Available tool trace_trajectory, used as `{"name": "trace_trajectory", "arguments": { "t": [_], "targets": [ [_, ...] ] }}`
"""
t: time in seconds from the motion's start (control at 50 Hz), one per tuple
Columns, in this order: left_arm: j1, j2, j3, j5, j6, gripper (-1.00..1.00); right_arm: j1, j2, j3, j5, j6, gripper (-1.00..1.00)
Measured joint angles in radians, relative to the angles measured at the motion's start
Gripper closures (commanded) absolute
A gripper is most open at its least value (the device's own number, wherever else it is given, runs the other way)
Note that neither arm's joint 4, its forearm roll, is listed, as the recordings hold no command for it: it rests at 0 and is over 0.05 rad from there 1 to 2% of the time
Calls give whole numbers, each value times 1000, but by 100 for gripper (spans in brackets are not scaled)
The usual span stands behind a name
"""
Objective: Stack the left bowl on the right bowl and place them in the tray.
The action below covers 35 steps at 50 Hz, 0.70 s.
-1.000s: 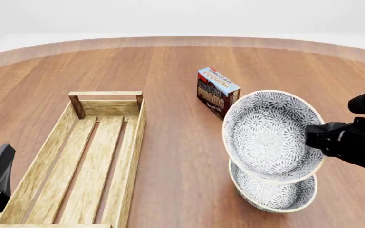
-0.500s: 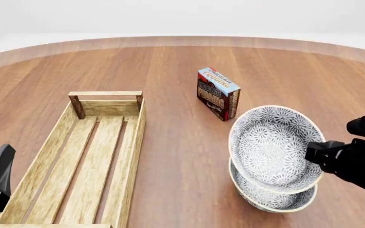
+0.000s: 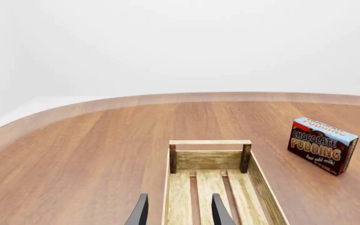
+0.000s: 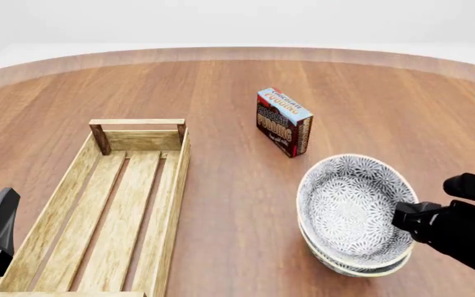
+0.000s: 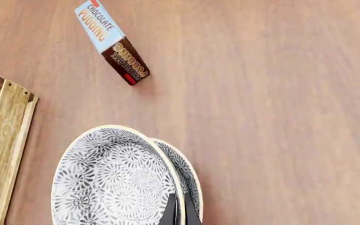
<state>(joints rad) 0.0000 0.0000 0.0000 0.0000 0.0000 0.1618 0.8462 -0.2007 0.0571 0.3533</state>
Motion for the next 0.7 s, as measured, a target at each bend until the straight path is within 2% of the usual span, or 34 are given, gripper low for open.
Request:
{"name": "trace_trajectory", "arguments": {
  "t": [0.16, 0.18, 0.7],
  "targets": [
    [0, 0, 0, 0, 0, -100, -6, 18, 12, -23, -2, 100],
    [0, 0, 0, 0, 0, -100, -8, 18, 11, -22, -4, -100],
    [0, 0, 0, 0, 0, -100, -24, -37, -58, 67, -44, -100]
  ]
}}
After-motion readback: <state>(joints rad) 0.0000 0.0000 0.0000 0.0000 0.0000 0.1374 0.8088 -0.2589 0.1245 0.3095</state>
